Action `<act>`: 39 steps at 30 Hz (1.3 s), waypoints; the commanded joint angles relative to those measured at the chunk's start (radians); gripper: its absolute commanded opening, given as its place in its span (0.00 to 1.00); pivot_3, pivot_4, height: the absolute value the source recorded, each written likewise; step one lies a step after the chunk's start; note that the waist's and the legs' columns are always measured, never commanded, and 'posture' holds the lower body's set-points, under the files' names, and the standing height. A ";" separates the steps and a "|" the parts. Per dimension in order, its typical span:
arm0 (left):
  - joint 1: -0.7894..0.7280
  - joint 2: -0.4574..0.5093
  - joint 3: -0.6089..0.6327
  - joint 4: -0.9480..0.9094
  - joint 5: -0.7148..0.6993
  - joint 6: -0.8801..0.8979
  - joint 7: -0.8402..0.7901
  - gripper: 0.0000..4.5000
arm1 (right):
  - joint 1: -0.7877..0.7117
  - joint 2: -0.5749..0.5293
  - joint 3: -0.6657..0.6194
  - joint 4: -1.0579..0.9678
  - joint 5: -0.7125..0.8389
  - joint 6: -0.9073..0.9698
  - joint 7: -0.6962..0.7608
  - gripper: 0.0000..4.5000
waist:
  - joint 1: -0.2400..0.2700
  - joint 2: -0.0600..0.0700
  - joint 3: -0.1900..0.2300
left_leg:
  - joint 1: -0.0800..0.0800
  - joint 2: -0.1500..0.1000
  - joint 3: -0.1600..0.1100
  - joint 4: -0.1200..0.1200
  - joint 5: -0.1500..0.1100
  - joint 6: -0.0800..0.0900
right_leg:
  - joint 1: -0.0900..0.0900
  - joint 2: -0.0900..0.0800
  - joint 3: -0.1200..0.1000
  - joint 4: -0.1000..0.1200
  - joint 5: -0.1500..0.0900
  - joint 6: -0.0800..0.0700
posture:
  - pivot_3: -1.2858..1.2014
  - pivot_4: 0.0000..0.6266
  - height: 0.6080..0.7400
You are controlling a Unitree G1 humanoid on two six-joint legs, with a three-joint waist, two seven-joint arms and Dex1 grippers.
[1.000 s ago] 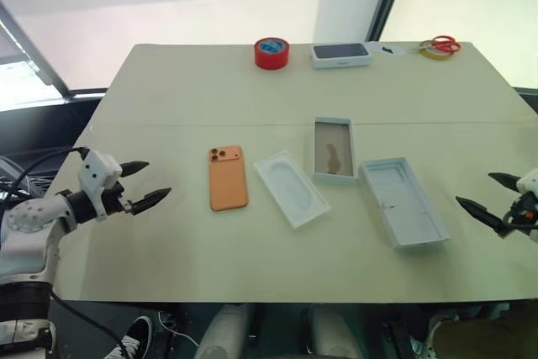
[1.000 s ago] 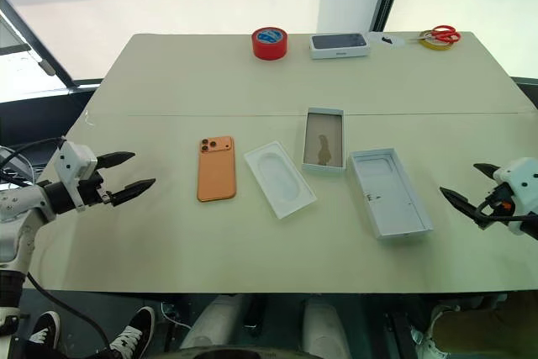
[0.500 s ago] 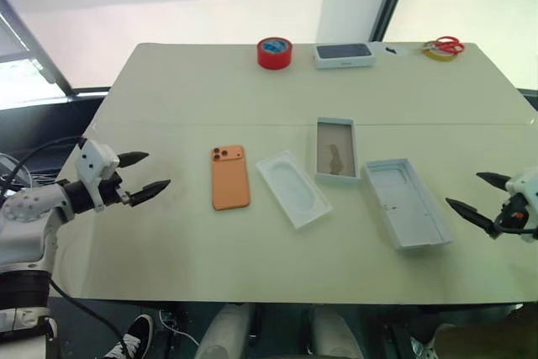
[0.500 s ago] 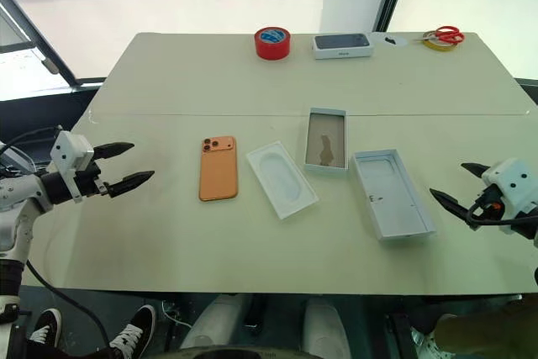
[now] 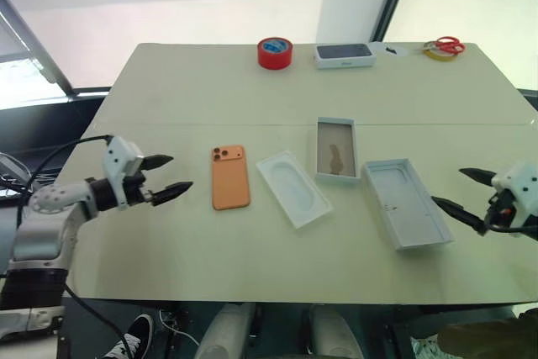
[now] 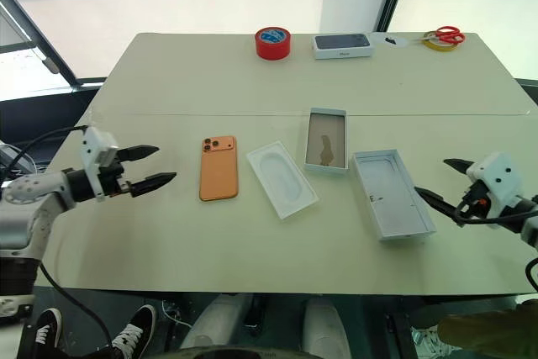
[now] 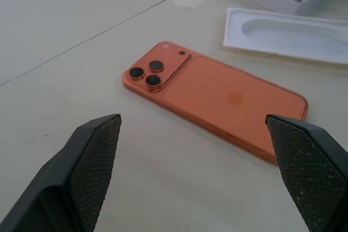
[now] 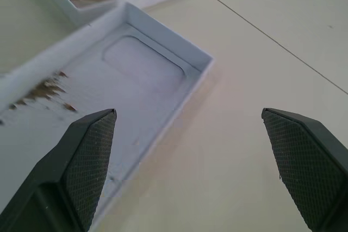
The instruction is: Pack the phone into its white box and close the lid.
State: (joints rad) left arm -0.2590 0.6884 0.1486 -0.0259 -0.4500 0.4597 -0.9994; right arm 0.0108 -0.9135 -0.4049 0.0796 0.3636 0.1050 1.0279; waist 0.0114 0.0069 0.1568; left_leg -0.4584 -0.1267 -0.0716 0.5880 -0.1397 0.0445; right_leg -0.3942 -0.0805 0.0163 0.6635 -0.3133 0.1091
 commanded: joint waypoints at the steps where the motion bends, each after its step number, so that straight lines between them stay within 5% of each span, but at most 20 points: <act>1: -0.040 -0.061 -0.063 -0.124 -0.082 0.163 0.064 0.99 | -0.046 -0.010 0.035 -0.132 0.042 0.052 0.011 0.99 | 0.001 0.000 0.000 | 0.000 0.000 0.000 0.001 0.000 0.000 | 0.000 0.000 0.000 0.000 0.000 0.000 | 0.52 0.24 1.00; 8: -0.136 -0.196 -0.176 -0.160 -0.186 0.457 0.151 0.99 | -0.130 0.017 0.148 -0.233 0.051 0.099 0.019 0.99 | 0.002 -0.001 0.000 | 0.000 0.000 0.000 0.003 0.000 0.000 | 0.001 0.000 -0.001 0.000 0.000 0.000 | 0.52 0.24 1.00; 12: -0.188 -0.319 -0.129 -0.084 -0.263 0.673 0.288 0.99 | -0.149 0.035 0.178 -0.250 0.039 0.104 0.003 0.99 | 0.003 -0.001 0.001 | 0.000 0.000 0.000 0.003 0.000 0.000 | 0.002 0.000 -0.001 0.000 0.000 0.001 | 0.52 0.24 1.00; 22: -0.319 -0.488 -0.087 0.011 -0.251 0.906 0.510 0.99 | -0.154 0.055 0.197 -0.227 0.013 0.076 -0.016 0.99 | 0.005 -0.003 0.002 | -0.001 -0.001 -0.001 0.007 0.000 0.001 | 0.003 0.000 -0.002 0.000 0.002 0.004 | 0.52 0.24 1.00; 30: -0.354 -0.530 -0.101 0.062 -0.236 0.943 0.544 0.99 | -0.162 0.072 0.199 -0.224 -0.005 0.066 -0.031 0.99 | 0.004 -0.003 0.002 | -0.001 -0.001 -0.001 0.007 0.000 0.001 | 0.004 0.001 -0.002 0.000 0.002 0.004 | 0.52 0.24 1.00; 33: -0.349 -0.529 -0.085 0.078 -0.228 0.919 0.551 0.82 | -0.162 0.071 0.194 -0.218 -0.006 0.062 -0.034 1.00 | 0.004 -0.003 0.002 | -0.001 -0.001 -0.001 0.007 0.000 0.000 | 0.004 0.001 -0.002 0.000 0.002 0.004 | 0.52 0.24 1.00; 38: -0.344 -0.533 -0.071 0.076 -0.218 0.888 0.574 0.29 | -0.149 0.072 0.193 -0.217 -0.008 0.054 -0.035 1.00 | 0.004 -0.003 0.002 | -0.001 -0.001 -0.001 0.006 0.000 0.000 | 0.004 0.001 -0.002 0.000 0.002 0.004 | 0.52 0.24 1.00; 39: -0.343 -0.536 -0.065 0.079 -0.221 0.891 0.575 0.29 | -0.151 0.072 0.194 -0.215 -0.008 0.054 -0.036 1.00 | 0.004 -0.003 0.002 | -0.001 -0.001 -0.001 0.007 0.000 0.000 | 0.004 0.001 -0.002 0.000 0.002 0.004 | 0.52 0.24 1.00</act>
State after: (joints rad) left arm -0.5987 0.1566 0.0642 0.0692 -0.6648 1.3625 -0.4290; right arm -0.1323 -0.8442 -0.1920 -0.1293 0.3544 0.1760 0.9967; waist 0.0153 0.0037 0.1584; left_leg -0.4592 -0.1274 -0.0730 0.5946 -0.1398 0.0450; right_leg -0.3902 -0.0800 0.0142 0.6635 -0.3112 0.1133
